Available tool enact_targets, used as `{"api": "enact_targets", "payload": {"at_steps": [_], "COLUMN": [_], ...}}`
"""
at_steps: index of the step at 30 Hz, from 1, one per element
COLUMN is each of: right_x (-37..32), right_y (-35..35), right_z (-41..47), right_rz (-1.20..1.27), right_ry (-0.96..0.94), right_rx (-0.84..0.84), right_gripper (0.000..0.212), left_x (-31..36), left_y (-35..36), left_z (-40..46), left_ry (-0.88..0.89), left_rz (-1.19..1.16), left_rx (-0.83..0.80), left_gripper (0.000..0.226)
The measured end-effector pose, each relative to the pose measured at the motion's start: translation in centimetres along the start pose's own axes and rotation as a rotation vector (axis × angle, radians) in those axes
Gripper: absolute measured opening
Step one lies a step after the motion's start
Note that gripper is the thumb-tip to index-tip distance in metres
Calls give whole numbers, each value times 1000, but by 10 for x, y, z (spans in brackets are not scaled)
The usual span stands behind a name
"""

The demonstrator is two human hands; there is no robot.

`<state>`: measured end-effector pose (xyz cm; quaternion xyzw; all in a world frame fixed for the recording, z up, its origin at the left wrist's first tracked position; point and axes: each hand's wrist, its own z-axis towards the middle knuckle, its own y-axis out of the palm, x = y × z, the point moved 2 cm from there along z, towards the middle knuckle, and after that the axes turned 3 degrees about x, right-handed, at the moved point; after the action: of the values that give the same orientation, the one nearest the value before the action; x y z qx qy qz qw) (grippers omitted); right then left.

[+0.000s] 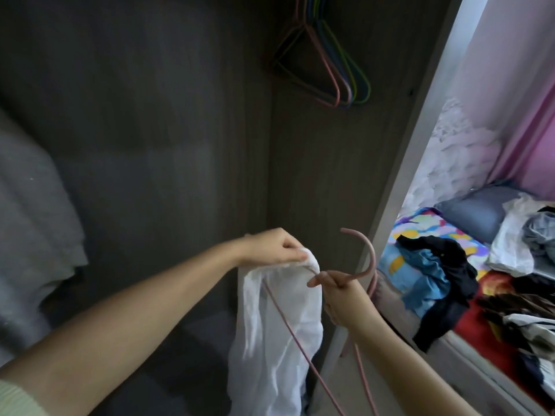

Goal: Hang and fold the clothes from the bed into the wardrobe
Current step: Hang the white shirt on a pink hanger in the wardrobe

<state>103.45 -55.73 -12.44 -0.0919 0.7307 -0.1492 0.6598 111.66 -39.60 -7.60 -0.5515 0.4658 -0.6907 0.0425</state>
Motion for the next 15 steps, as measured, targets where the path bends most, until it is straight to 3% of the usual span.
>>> {"api": "enact_targets", "payload": {"at_steps": [2,3,5,6,8,9,11,13,15], "right_x": [-1,-3,-8,-12,-20,-23,-29,-34,-32], "right_y": [1,0,-3,-3,-5,-10,-27,-43,-49], "right_z": [1,1,3,2,1,2,7,19,36], "right_rz": [129,168,186,187,213,199,138,136,174], "right_ry": [-85,-135,-213,-243,-290,-287,-261,-247,-238], "right_rx": [41,57,48,-10,-312,-496,-802,-827,-545], "right_gripper": [36,35,28,22,19,29,42,40,42], "left_x": [1,0,2,7,14,16,17,17,20], "left_y": [-3,-8,-20,-24,-30,-33,-38,-45,-50], "left_z": [-1,-1,-3,-5,-9,-9,-9,-10,-12], "left_ry": [8,30,163,291,527,588,578,525,503], "left_rz": [226,456,868,960,985,953,863,795,739], "left_rx": [-38,-1,177,289,398,382,305,280,263], "left_gripper": [30,37,38,28,9,6,10,16,21]}}
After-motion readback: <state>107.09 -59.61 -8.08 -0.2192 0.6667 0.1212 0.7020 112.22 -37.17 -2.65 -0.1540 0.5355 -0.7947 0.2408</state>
